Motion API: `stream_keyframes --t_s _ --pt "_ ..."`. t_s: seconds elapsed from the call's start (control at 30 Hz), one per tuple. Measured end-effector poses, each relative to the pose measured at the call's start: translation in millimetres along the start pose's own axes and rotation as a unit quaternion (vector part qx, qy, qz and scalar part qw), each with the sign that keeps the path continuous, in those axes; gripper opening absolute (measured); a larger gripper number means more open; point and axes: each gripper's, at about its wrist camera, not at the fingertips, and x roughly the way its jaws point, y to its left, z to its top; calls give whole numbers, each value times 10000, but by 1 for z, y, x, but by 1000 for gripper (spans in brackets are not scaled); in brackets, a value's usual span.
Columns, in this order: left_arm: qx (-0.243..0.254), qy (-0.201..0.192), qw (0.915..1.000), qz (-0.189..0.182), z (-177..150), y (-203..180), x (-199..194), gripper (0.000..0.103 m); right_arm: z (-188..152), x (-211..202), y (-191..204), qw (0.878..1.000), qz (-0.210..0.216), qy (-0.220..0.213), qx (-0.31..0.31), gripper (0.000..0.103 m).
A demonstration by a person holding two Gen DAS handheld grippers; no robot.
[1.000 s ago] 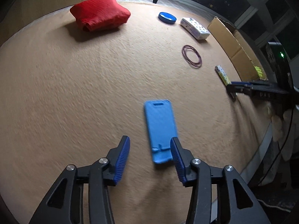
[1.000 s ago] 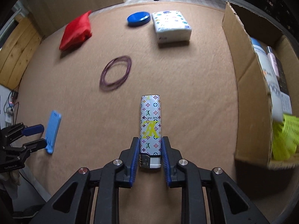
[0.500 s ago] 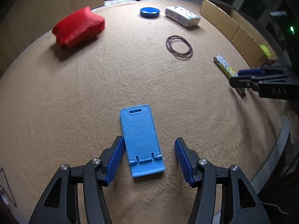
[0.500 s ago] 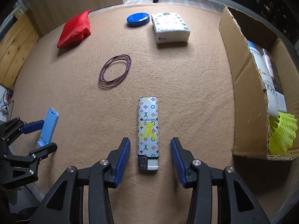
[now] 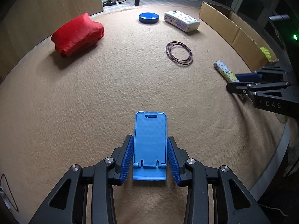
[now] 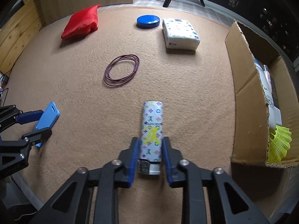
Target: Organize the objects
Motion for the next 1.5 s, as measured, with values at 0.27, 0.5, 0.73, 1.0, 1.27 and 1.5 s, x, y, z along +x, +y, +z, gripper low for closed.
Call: stream_keyframes --t_s 0.27,0.5,0.73,1.0,1.27,1.5 --pt "-356 6 9989 -310 1 12 -4 39 -2 -11 -14 9996 168 -100 218 21" --pt "-269 -152 9986 -430 15 -2 -16 39 -6 -52 -44 9976 289 -434 465 21" --pt "2 -432 9969 -653 51 -27 -32 39 -2 -86 -73 9927 284 -843 814 21" --pt "485 -733 9919 -914 107 -81 -42 39 1 -103 -126 9852 36 -1111 1306 21" --pt "750 -817 9853 -1303 165 -148 -23 39 -5 -104 -177 9777 -116 -1142 1757 21" --pt "898 -787 9821 -1460 202 -200 -4 39 -4 -91 -211 9716 -99 -1091 2096 21"
